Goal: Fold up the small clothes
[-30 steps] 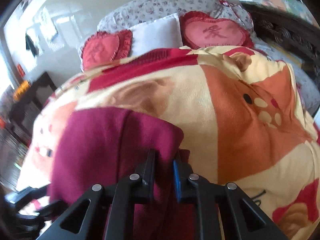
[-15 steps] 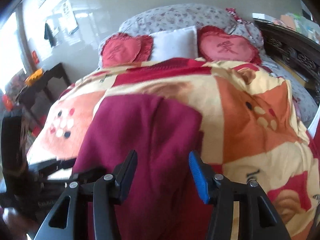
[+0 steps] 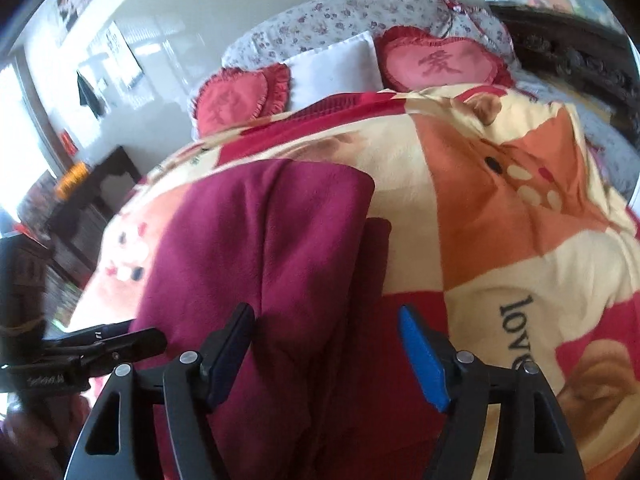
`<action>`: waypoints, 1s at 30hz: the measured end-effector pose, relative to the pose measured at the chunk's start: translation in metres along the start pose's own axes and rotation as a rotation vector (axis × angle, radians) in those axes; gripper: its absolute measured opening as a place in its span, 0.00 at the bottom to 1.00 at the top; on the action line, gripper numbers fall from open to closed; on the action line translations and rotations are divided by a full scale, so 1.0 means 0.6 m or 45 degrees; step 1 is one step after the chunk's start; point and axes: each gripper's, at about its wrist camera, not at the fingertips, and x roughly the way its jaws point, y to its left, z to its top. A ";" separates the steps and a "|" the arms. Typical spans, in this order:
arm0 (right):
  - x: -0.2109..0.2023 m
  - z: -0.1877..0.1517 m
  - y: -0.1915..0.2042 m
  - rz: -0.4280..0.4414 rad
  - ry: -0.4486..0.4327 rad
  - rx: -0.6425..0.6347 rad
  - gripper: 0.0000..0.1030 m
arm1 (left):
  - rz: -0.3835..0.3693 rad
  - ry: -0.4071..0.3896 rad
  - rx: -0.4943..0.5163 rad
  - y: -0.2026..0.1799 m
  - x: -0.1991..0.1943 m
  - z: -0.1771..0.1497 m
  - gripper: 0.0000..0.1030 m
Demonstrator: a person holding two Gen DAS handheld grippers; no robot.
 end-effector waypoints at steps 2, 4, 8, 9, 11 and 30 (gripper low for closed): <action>0.009 -0.002 -0.011 0.042 0.033 0.043 0.70 | -0.026 0.007 -0.023 0.011 -0.001 0.001 0.68; 0.016 -0.005 -0.021 0.089 0.041 0.092 0.73 | -0.037 0.010 -0.034 0.016 0.001 0.001 0.68; 0.037 -0.006 -0.029 0.128 0.065 0.137 0.76 | -0.076 0.039 -0.062 0.020 0.016 0.000 0.68; 0.039 -0.006 -0.028 0.131 0.070 0.141 0.76 | -0.073 0.041 -0.059 0.018 0.019 0.001 0.68; 0.039 -0.004 -0.025 0.133 0.068 0.147 0.76 | -0.046 0.033 -0.029 0.010 0.022 0.001 0.69; 0.069 -0.002 -0.025 0.200 0.072 0.173 0.68 | -0.037 0.045 -0.015 -0.002 0.069 0.007 0.80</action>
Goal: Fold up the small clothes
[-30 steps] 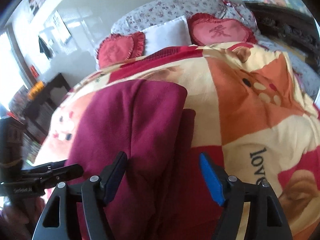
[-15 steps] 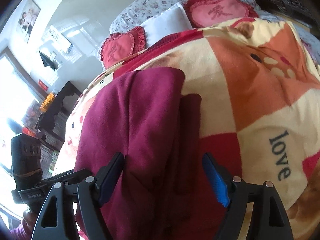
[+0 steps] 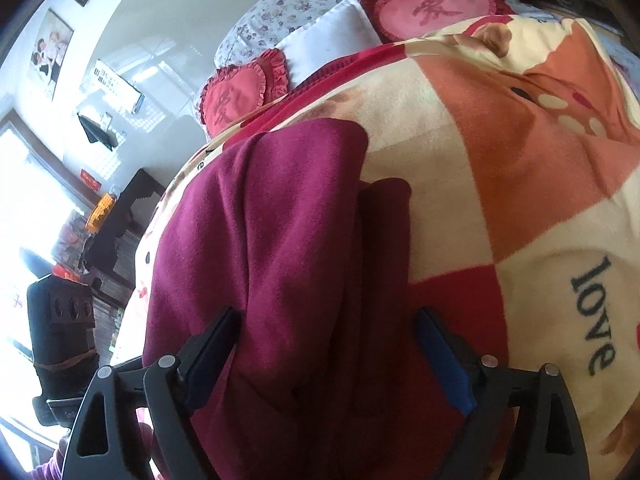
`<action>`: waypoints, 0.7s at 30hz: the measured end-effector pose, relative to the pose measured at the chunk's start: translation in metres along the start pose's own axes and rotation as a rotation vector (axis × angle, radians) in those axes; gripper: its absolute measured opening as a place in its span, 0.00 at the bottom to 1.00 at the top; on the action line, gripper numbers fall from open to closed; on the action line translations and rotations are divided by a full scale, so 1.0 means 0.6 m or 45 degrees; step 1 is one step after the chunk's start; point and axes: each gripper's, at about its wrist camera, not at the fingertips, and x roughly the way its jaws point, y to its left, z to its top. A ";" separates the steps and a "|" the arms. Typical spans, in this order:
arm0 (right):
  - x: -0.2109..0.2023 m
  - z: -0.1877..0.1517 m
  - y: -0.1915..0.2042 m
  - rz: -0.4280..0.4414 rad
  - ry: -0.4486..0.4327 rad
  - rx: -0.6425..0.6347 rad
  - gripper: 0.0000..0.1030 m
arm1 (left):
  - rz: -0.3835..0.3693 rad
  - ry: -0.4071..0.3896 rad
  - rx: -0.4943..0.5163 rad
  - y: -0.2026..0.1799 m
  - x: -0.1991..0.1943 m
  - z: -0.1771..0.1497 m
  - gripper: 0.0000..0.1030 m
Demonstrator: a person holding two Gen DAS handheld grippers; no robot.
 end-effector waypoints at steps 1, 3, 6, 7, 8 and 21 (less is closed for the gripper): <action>-0.004 0.001 0.004 0.010 -0.003 -0.004 0.59 | -0.004 -0.004 0.005 0.000 -0.002 -0.001 0.78; -0.014 0.001 0.016 0.009 -0.008 -0.025 0.48 | -0.020 -0.019 0.013 -0.002 -0.014 -0.004 0.70; -0.036 0.000 0.033 0.036 -0.009 -0.028 0.42 | -0.048 -0.032 0.020 -0.005 -0.039 -0.009 0.59; -0.046 0.000 0.042 0.057 -0.011 -0.034 0.41 | -0.060 -0.038 0.024 -0.007 -0.052 -0.011 0.57; -0.055 -0.002 0.052 0.075 -0.009 -0.040 0.41 | -0.066 -0.043 0.031 -0.010 -0.070 -0.016 0.57; -0.012 -0.119 0.199 0.051 0.229 -0.131 0.49 | 0.170 0.057 -0.064 0.070 -0.209 -0.142 0.57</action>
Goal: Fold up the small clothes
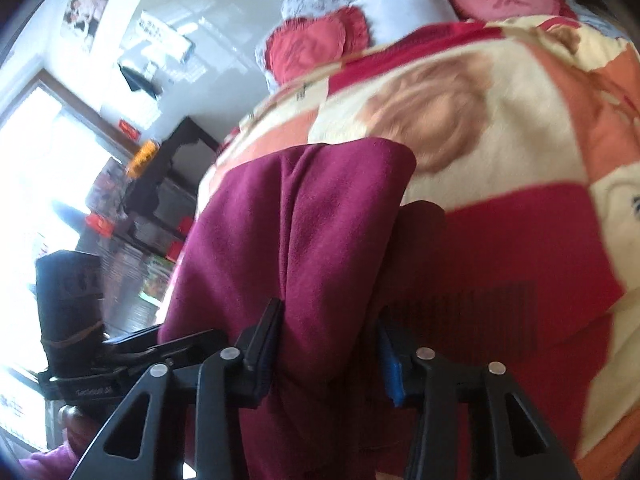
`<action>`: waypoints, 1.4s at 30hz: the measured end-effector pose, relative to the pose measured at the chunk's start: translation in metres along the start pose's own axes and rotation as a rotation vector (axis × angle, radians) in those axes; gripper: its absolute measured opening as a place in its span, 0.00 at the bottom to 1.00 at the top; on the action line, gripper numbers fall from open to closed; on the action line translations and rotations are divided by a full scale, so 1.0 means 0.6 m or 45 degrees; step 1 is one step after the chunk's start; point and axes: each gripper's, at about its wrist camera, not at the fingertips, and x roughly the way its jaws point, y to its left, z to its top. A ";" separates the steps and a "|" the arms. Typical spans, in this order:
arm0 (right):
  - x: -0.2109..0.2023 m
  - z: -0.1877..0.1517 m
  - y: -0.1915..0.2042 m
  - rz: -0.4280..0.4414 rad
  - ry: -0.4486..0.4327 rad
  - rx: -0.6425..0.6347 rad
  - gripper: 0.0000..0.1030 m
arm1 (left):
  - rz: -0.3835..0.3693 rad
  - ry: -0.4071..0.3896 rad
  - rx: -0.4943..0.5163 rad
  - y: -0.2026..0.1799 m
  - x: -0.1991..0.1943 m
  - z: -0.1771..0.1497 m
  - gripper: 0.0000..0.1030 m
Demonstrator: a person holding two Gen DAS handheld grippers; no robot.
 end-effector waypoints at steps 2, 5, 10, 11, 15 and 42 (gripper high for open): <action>0.018 -0.015 0.012 -0.146 0.011 -0.081 0.52 | 0.012 0.031 -0.047 0.021 0.011 -0.013 0.58; -0.006 -0.024 0.032 -0.179 -0.016 -0.130 0.54 | 0.014 -0.024 -0.042 0.027 -0.012 -0.023 0.65; -0.067 -0.045 0.109 -0.219 -0.098 -0.392 0.52 | 0.137 -0.143 0.027 0.020 -0.043 -0.029 0.74; -0.069 -0.051 0.125 -0.192 -0.100 -0.426 0.52 | 0.142 -0.146 0.029 0.019 -0.043 -0.032 0.74; -0.037 -0.081 0.140 -0.243 -0.026 -0.515 0.42 | 0.234 -0.167 0.030 0.009 -0.024 -0.036 0.74; -0.127 -0.093 0.156 -0.441 -0.331 -0.335 0.81 | 0.526 -0.523 0.128 -0.073 -0.144 -0.068 0.74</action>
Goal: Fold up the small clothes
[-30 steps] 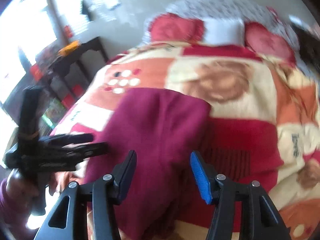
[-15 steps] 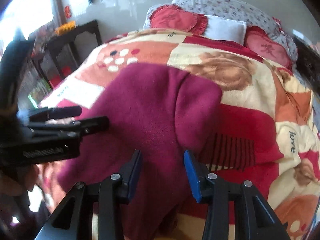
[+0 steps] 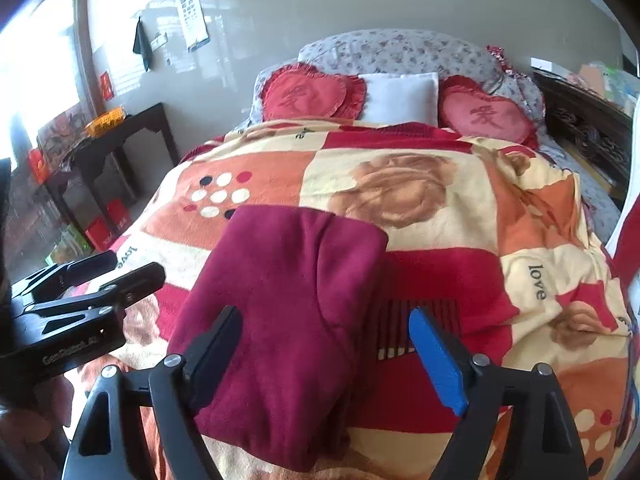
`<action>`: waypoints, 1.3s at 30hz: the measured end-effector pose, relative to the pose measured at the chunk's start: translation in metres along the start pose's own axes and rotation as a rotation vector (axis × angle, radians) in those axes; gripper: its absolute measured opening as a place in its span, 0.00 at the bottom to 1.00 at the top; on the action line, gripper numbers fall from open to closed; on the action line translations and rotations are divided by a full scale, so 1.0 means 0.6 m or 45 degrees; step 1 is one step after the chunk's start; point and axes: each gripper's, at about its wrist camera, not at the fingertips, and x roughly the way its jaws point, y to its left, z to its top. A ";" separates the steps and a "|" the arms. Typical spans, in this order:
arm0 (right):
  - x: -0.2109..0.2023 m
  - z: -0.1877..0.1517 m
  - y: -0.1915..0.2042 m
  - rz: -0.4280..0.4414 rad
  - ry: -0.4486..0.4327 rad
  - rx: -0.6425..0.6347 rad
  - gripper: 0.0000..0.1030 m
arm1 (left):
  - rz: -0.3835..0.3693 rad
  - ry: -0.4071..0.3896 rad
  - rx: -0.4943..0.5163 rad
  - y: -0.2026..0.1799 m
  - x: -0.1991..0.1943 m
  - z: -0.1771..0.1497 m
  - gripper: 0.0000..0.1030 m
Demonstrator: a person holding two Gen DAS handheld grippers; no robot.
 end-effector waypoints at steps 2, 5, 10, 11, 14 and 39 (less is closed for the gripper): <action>-0.006 0.003 -0.002 0.002 -0.012 0.013 0.81 | 0.001 0.000 -0.015 0.006 -0.006 0.001 0.74; -0.010 0.003 -0.001 0.006 -0.011 0.010 0.82 | -0.002 0.001 -0.049 0.015 -0.010 0.000 0.74; -0.006 -0.001 0.004 0.017 0.008 0.000 0.82 | 0.001 -0.002 -0.081 0.023 -0.015 -0.002 0.74; -0.004 -0.001 0.005 0.020 0.010 0.001 0.82 | 0.015 -0.009 -0.074 0.023 -0.016 -0.002 0.74; 0.001 -0.001 0.005 0.024 0.019 0.004 0.82 | 0.055 -0.012 -0.042 0.021 -0.016 -0.002 0.74; 0.037 -0.004 0.007 0.021 0.070 0.010 0.82 | 0.089 0.074 -0.003 0.012 0.025 -0.005 0.74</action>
